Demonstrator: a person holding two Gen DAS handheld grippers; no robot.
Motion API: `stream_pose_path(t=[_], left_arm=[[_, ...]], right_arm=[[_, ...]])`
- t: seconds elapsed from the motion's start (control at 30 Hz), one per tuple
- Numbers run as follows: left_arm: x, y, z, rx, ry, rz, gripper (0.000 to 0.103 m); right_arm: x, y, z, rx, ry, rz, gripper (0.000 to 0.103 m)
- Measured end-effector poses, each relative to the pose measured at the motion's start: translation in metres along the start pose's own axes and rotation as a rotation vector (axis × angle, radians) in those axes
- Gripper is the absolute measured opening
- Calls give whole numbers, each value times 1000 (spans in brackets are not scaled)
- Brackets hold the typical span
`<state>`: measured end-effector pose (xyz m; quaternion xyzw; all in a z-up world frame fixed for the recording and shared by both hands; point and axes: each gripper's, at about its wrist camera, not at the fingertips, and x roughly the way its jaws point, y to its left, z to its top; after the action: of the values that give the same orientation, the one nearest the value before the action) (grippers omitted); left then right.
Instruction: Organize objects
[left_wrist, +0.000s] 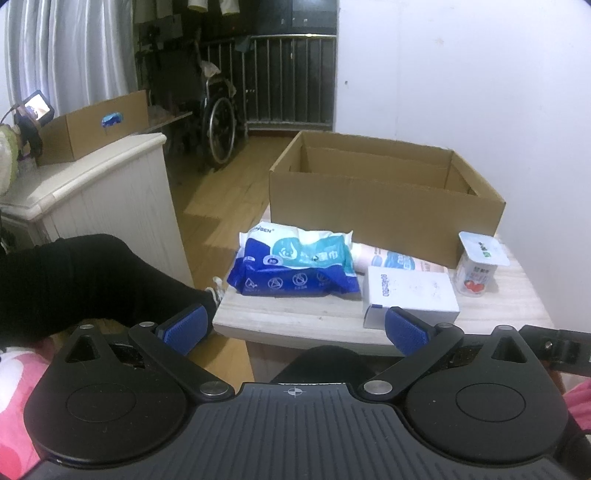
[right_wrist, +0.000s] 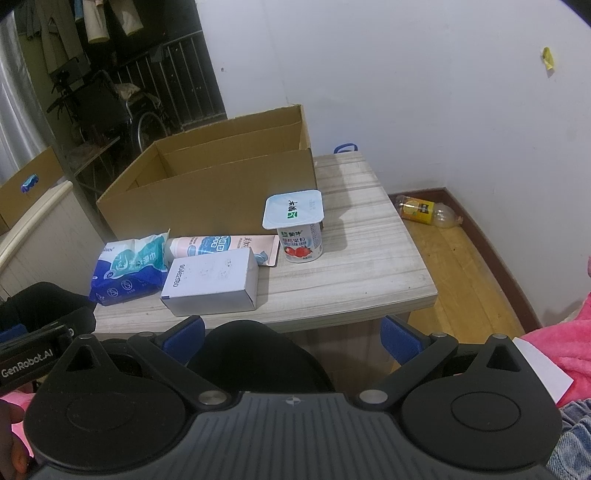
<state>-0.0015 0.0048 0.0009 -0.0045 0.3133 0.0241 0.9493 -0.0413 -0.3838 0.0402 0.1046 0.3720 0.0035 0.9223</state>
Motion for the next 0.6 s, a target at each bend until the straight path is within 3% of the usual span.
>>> stream_pose_path(t=[0.6], left_arm=[[10, 9, 13, -11, 92, -81, 102]], right_arm=[[2, -7, 13, 38, 44, 74, 103]])
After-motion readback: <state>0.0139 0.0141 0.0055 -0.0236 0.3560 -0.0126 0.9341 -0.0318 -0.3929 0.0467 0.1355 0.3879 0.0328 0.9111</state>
